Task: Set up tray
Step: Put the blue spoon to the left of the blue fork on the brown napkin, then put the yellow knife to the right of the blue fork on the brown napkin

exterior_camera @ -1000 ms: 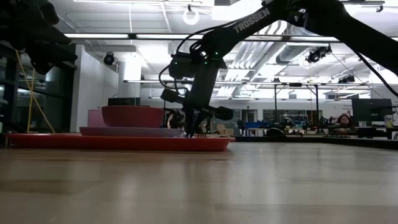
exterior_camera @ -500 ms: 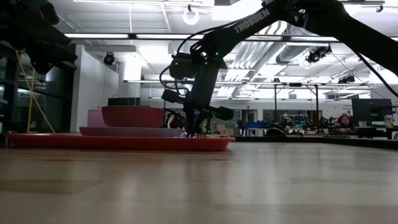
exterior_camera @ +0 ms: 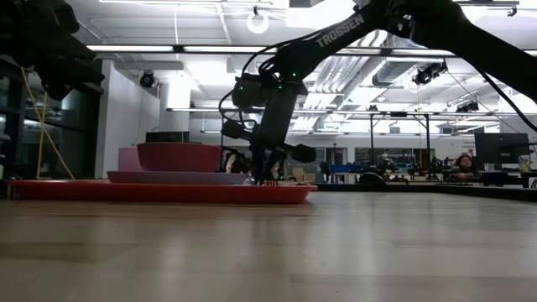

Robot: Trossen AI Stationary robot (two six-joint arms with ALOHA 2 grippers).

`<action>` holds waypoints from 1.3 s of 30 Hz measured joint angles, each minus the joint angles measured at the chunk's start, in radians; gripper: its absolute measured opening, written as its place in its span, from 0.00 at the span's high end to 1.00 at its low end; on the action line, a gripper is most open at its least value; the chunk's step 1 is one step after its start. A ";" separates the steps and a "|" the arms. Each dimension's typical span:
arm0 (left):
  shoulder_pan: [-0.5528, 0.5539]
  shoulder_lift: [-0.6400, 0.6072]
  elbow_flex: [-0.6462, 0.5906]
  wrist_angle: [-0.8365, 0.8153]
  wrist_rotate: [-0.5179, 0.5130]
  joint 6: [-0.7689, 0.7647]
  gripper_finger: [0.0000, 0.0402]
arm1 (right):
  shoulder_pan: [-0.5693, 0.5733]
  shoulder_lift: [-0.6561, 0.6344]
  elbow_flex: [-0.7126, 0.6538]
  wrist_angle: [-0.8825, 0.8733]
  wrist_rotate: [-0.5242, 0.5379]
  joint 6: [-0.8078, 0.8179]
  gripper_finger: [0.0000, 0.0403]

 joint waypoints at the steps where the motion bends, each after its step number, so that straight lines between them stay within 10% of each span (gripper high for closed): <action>1: 0.000 0.000 0.000 0.000 0.000 0.000 0.43 | 0.000 0.000 0.000 0.000 0.000 0.006 1.00; 15: 0.000 0.000 0.000 0.000 0.012 0.027 0.43 | 0.001 -0.001 0.000 0.003 -0.014 0.035 0.99; 39: 0.000 0.000 0.000 0.001 0.030 0.026 0.43 | -0.012 -0.005 0.000 -0.011 -0.127 0.060 0.64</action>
